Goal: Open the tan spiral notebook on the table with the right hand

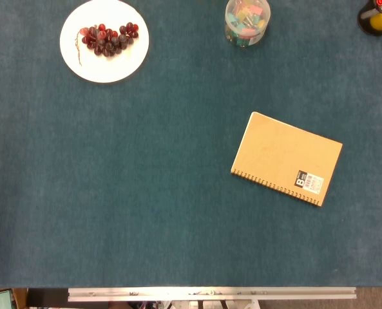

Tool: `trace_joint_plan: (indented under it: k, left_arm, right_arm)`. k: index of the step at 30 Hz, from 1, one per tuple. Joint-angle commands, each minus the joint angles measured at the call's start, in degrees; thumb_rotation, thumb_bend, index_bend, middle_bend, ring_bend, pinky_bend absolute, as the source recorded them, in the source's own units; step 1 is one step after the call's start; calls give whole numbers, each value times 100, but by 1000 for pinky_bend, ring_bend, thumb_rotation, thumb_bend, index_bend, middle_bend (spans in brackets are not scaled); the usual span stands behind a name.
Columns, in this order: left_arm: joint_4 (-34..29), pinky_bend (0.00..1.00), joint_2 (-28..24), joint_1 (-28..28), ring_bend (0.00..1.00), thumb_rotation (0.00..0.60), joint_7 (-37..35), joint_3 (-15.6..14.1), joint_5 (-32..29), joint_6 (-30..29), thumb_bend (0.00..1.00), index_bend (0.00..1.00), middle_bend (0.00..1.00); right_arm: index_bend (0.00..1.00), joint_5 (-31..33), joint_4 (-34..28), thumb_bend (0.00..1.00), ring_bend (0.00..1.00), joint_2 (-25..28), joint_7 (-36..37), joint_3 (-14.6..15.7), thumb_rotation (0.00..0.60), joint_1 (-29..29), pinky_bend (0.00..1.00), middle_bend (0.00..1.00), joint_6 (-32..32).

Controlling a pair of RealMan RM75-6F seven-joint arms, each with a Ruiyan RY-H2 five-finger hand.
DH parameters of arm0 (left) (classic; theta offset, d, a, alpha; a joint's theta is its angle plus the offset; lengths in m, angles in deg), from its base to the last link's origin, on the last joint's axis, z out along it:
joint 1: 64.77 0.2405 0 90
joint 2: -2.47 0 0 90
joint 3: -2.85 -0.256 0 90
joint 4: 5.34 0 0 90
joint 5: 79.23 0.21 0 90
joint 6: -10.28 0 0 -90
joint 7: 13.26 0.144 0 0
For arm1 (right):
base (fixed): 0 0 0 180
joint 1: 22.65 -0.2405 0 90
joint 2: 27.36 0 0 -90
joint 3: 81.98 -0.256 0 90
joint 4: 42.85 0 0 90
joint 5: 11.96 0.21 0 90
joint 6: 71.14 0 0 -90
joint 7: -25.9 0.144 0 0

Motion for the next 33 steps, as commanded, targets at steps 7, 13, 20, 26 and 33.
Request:
trace_joint_plan:
  k: [7,13,20,26,33]
  left_arm:
    - [-15,140,-12,26,97,600,-11,-9,53,-59,408,135,106]
    - [-23,140,-28,31,97,600,-18,-8,62,-65,408,135,106]
    - [-52,140,-49,41,97,600,-2,-16,98,-88,408,135,106]
    - [-93,140,-82,76,97,600,22,-16,123,-155,408,135,106]
    - [-113,140,-101,131,97,600,44,-37,127,-208,408,135,106]
  right_arm:
    - [506,-214,-12,189,294,17,34,43,600,-44,311,389,-1]
    - [506,-498,-64,190,294,63,-10,97,600,-148,311,389,48]
    - [506,-894,-220,190,294,49,-127,226,600,-556,311,389,625]
    - [492,-1257,-393,190,294,-65,-200,338,600,-1144,308,389,1468]
    - [425,-1529,-469,181,260,-511,-291,392,600,-1929,278,389,2550]
